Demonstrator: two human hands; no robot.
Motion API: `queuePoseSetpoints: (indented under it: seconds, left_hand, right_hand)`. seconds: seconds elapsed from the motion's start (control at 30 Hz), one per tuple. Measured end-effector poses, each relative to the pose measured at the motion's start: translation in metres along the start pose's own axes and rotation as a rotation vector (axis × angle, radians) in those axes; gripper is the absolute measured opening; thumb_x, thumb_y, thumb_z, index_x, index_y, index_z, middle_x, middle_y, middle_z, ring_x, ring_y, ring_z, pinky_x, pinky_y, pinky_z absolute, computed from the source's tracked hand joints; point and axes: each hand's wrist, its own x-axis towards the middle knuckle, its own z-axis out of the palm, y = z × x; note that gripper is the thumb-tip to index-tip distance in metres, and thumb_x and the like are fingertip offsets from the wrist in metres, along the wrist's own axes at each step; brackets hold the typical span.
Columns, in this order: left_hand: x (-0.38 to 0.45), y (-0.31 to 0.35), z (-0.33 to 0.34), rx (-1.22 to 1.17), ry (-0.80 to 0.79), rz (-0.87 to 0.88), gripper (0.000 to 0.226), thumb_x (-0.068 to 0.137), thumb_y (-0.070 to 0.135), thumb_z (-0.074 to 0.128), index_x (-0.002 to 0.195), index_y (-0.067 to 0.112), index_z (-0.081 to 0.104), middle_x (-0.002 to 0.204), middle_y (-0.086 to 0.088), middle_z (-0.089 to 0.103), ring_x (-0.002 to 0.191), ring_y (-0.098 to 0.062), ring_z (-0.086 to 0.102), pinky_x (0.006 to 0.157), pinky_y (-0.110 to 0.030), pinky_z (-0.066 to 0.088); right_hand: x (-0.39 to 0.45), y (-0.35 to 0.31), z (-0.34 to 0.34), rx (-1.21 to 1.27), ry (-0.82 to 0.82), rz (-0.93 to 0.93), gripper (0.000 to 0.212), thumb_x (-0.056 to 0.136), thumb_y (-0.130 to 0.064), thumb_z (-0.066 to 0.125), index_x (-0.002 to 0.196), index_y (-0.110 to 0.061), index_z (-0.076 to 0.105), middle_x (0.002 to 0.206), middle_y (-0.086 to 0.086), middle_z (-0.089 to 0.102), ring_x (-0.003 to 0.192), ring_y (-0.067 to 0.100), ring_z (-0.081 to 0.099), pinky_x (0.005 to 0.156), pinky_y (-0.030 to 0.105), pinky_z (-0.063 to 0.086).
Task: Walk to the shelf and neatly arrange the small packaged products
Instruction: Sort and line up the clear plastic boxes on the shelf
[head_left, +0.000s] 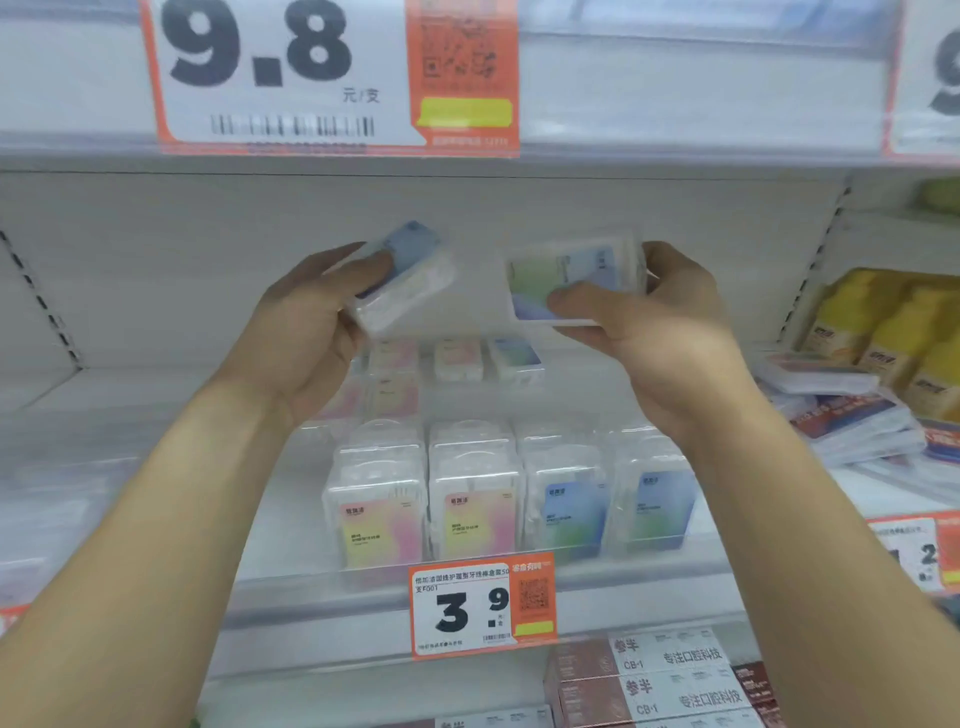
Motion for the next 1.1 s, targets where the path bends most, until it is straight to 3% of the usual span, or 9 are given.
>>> queuePoseSetpoints:
  seconds: [0.07, 0.17, 0.3, 0.43, 0.57, 0.73, 0.9, 1.0, 1.1]
  left_hand:
    - [-0.004, 0.000, 0.007, -0.004, 0.033, -0.005, 0.031, 0.090, 0.014, 0.060, 0.113, -0.006, 0.064, 0.118, -0.017, 0.068, 0.108, -0.031, 0.066, 0.091, -0.039, 0.056]
    - [-0.007, -0.001, 0.022, 0.314, 0.164, 0.051, 0.022, 0.082, 0.020, 0.063, 0.092, 0.002, 0.071, 0.089, -0.014, 0.067, 0.078, -0.028, 0.063, 0.063, -0.035, 0.051]
    - [-0.010, 0.000, 0.033, 0.535, 0.155, 0.152, 0.035, 0.086, 0.016, 0.070, 0.119, 0.024, 0.065, 0.104, 0.001, 0.069, 0.087, -0.016, 0.065, 0.073, -0.029, 0.051]
    - [-0.018, -0.003, 0.047, 0.790, 0.005, 0.236, 0.058, 0.080, 0.011, 0.075, 0.127, 0.039, 0.055, 0.108, 0.005, 0.062, 0.080, -0.017, 0.063, 0.057, -0.018, 0.047]
    - [-0.020, -0.009, 0.062, 0.827, 0.007, 0.232, 0.048, 0.076, 0.011, 0.076, 0.118, 0.027, 0.059, 0.106, 0.005, 0.063, 0.082, -0.018, 0.070, 0.058, -0.024, 0.049]
    - [-0.021, -0.019, 0.071, 0.901, 0.012, 0.168, 0.044, 0.074, 0.012, 0.079, 0.108, 0.022, 0.052, 0.108, 0.002, 0.063, 0.087, -0.021, 0.070, 0.076, -0.039, 0.057]
    - [-0.018, -0.031, 0.075, 1.032, -0.058, 0.105, 0.046, 0.077, 0.026, 0.078, 0.115, 0.031, 0.051, 0.093, 0.004, 0.064, 0.082, -0.017, 0.065, 0.080, -0.035, 0.054]
    - [-0.018, -0.037, 0.077, 1.117, -0.144, 0.033, 0.046, 0.076, 0.023, 0.076, 0.115, 0.037, 0.056, 0.096, 0.002, 0.066, 0.081, -0.018, 0.067, 0.083, -0.036, 0.055]
    - [-0.019, -0.037, 0.081, 1.116, -0.163, -0.092, 0.035, 0.075, 0.018, 0.074, 0.104, 0.030, 0.060, 0.094, -0.004, 0.070, 0.082, -0.024, 0.068, 0.080, -0.041, 0.055]
  right_hand:
    - [0.002, 0.004, -0.011, -0.032, 0.053, -0.004, 0.043, 0.071, -0.025, 0.087, 0.102, -0.006, 0.065, 0.101, 0.013, 0.070, 0.077, 0.018, 0.074, 0.076, 0.037, 0.062]
    - [0.006, 0.007, -0.026, -0.168, 0.114, -0.038, 0.035, 0.075, -0.038, 0.083, 0.095, -0.013, 0.069, 0.087, 0.004, 0.069, 0.069, 0.014, 0.063, 0.066, 0.028, 0.057]
    - [0.012, 0.008, -0.045, -0.261, 0.138, -0.088, 0.031, 0.077, -0.027, 0.083, 0.101, -0.018, 0.067, 0.091, 0.000, 0.069, 0.069, 0.013, 0.059, 0.066, 0.026, 0.048]
    - [0.018, 0.017, -0.055, -0.424, 0.077, -0.147, 0.034, 0.077, -0.017, 0.083, 0.106, -0.022, 0.067, 0.095, -0.005, 0.067, 0.081, 0.012, 0.063, 0.068, 0.016, 0.048]
    - [0.023, 0.024, -0.063, -0.537, 0.035, -0.107, 0.050, 0.065, -0.024, 0.092, 0.107, -0.021, 0.065, 0.091, -0.002, 0.066, 0.072, 0.009, 0.061, 0.053, 0.007, 0.043]
    - [0.026, 0.034, -0.071, -0.492, -0.129, -0.021, 0.033, 0.073, -0.016, 0.087, 0.099, -0.022, 0.067, 0.093, -0.001, 0.068, 0.074, 0.018, 0.066, 0.060, 0.026, 0.058]
    - [0.025, 0.040, -0.076, -0.496, -0.262, 0.057, 0.028, 0.082, -0.012, 0.079, 0.106, -0.018, 0.068, 0.101, 0.001, 0.068, 0.074, 0.027, 0.068, 0.068, 0.033, 0.059]
    - [0.026, 0.040, -0.081, -0.488, -0.292, 0.084, 0.026, 0.084, -0.017, 0.077, 0.108, -0.021, 0.069, 0.106, -0.001, 0.067, 0.080, 0.021, 0.068, 0.071, 0.027, 0.058]
    - [0.024, 0.039, -0.087, -0.461, -0.326, 0.117, 0.025, 0.087, -0.021, 0.075, 0.112, -0.022, 0.070, 0.112, 0.000, 0.066, 0.085, 0.012, 0.067, 0.067, 0.018, 0.058]
